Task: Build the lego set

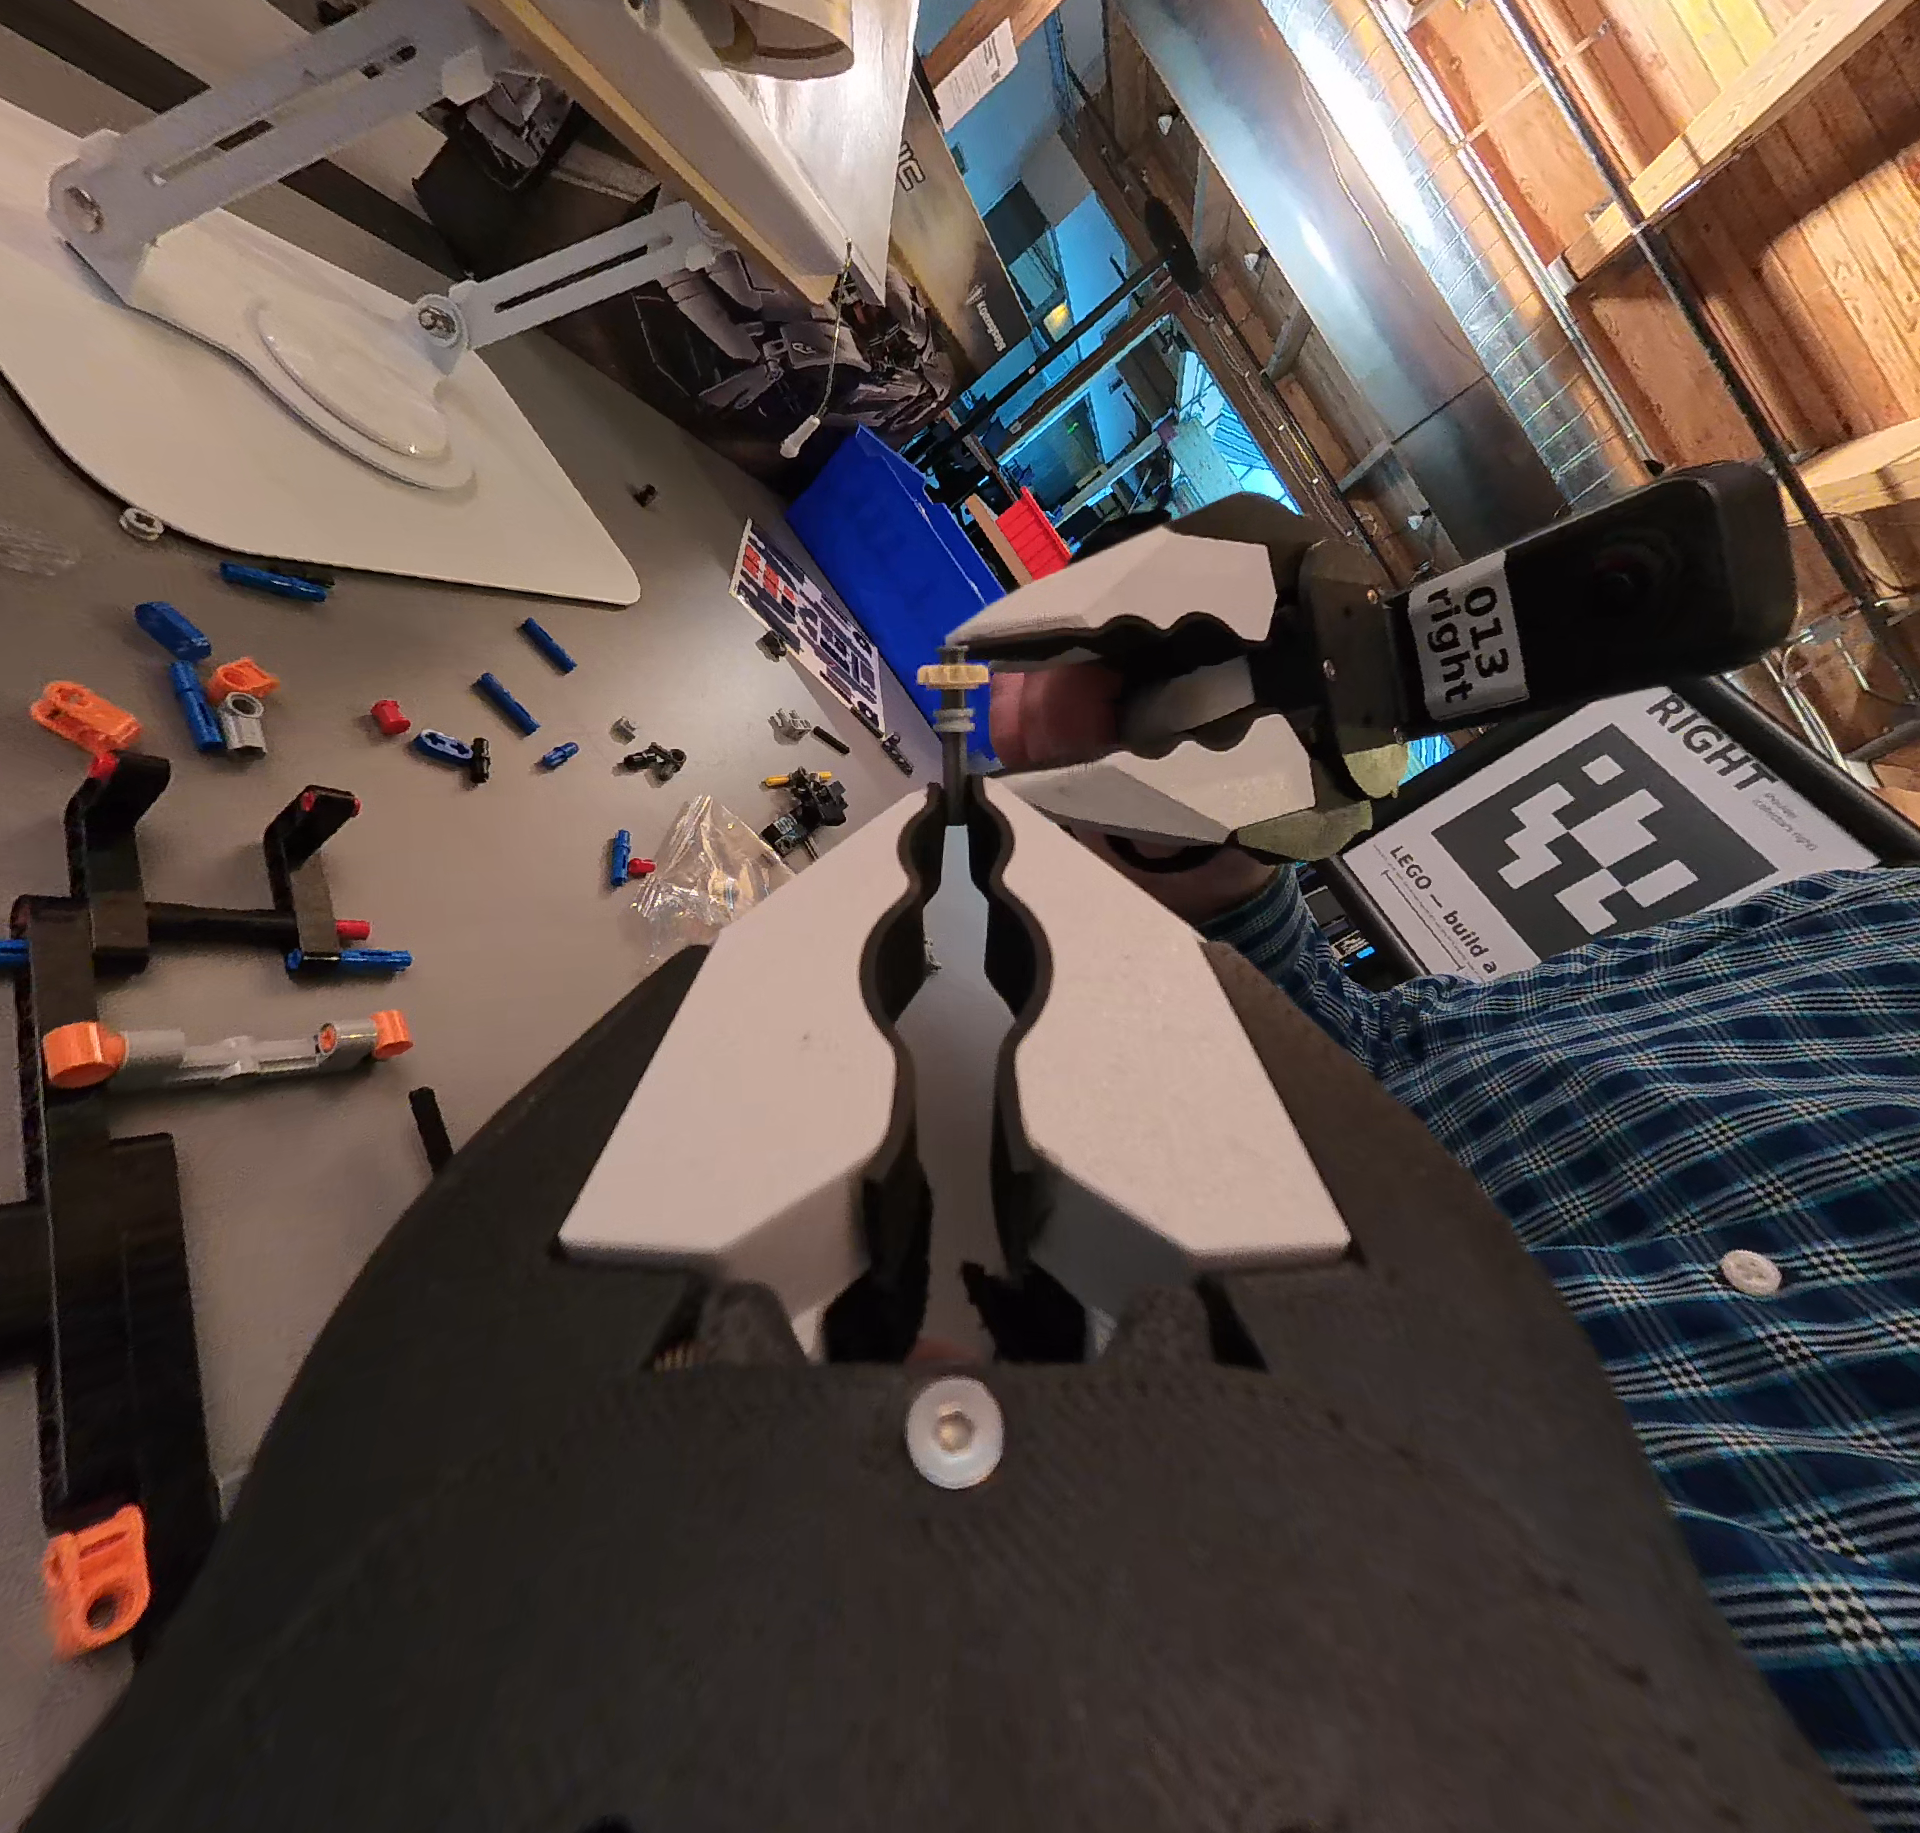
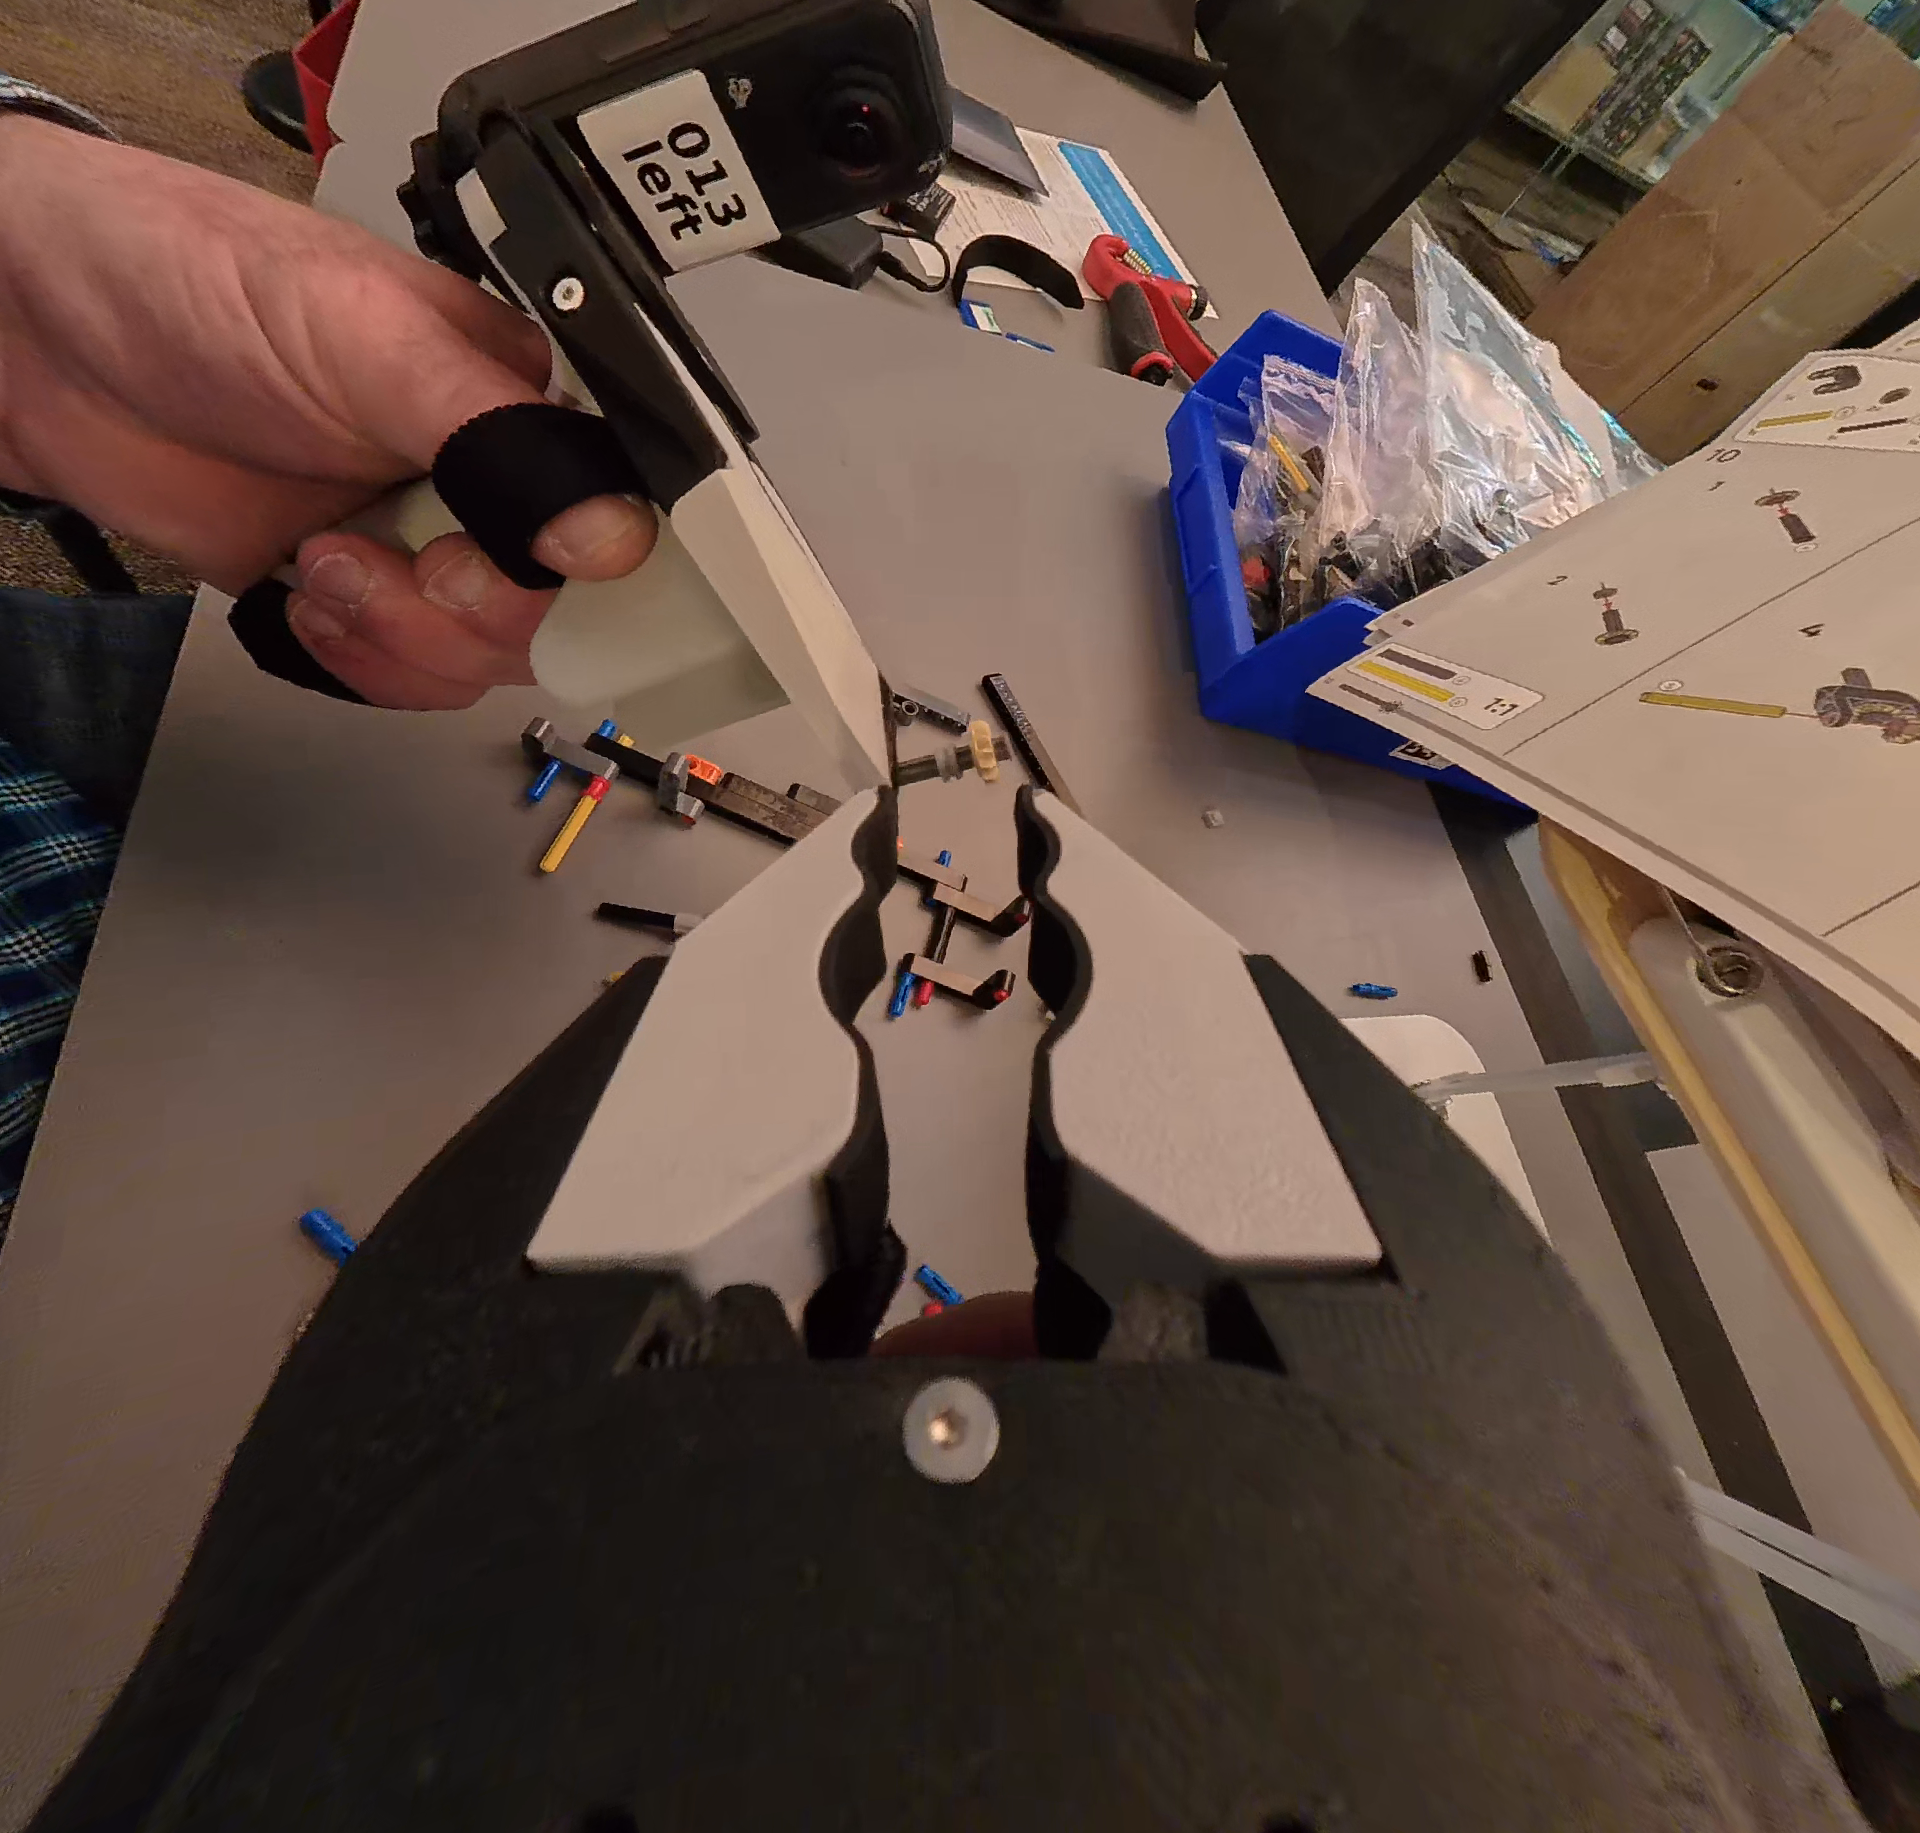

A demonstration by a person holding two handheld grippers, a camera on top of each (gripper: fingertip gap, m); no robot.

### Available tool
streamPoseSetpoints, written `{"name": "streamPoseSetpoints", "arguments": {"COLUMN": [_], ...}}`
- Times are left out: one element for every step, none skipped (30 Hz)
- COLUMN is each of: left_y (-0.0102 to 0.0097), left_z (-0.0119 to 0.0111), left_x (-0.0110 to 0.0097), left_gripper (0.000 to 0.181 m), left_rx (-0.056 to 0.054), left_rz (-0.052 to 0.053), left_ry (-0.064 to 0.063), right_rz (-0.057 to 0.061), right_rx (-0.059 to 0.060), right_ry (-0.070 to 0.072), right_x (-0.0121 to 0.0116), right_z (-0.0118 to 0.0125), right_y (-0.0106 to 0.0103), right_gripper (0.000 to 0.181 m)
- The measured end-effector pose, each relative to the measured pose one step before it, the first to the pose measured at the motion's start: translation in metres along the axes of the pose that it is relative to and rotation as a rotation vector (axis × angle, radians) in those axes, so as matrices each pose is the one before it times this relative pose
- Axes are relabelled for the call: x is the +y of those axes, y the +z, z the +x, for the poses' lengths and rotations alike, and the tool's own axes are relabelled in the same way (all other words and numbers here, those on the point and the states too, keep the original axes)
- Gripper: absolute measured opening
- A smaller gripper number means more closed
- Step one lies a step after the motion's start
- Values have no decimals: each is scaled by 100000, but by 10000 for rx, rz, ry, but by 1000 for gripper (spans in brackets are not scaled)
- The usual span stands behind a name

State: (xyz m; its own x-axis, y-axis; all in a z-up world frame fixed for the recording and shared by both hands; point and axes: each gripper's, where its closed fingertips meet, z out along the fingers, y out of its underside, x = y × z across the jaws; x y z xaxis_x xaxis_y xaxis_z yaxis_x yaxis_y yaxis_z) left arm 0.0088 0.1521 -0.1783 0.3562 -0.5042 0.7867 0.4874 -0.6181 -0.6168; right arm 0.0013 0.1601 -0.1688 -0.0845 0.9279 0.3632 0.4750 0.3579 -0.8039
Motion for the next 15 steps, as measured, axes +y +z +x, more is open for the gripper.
{"name": "streamPoseSetpoints", "arguments": {"left_y": [13, -7, -2, 14, 13, 6, 4, 9, 10, 34, 42, 22, 49, 88, 90], "left_z": [-3, 26, 23, 30, 37, 88, 73, 61, 62, 105, 66, 61, 185, 229, 120], "left_x": [9, -36, -20, -10, -20, -61, -57, -26, 5, 28, -33, -24, 14, 79, 32], "left_gripper": [1, 1, 1, 1, 1, 1, 1, 1, 1, 1, 1, 1, 1, 0, 0], "left_rx": [10, 36, 41, 41, 50, 77, 70, 58, 80, 129, 105, 99, 185, 206, 94], "left_rz": [-7, 29, 26, 8, 20, 42, 39, 23, 4, -3, 45, 38, 2, -40, -14], "left_ry": [-30, -49, -41, -32, -53, -63, -54, -52, -77, -101, -119, -120, -128, -106, -46], "right_rz": [17, 24, -1, -20, -17, -10, -4, -13, -21, 20, 37, -24, -60, -4, 89], "right_rx": [7, 0, 5, 15, 28, 20, 7, 20, 60, 90, 38, 5, 15, 72, 55], "right_ry": [-7, 22, 25, 11, 0, -3, -15, -44, -92, -128, -117, -84, -104, -112, -32], "right_x": [-18, -32, 8, 34, 39, 10, -21, -15, -23, -92, -113, 13, 73, -12, -156], "right_z": [-18, -14, 30, 55, 79, 67, 12, 9, 42, 66, -13, -14, 4, 117, 141], "right_y": [-4, -6, -1, -14, -30, -35, -28, -34, -33, -65, -63, -9, 5, -53, -108], "right_gripper": [21, 21, 21, 21, 22, 22, 22, 22, 22, 23, 22, 21, 21, 21, 19]}}
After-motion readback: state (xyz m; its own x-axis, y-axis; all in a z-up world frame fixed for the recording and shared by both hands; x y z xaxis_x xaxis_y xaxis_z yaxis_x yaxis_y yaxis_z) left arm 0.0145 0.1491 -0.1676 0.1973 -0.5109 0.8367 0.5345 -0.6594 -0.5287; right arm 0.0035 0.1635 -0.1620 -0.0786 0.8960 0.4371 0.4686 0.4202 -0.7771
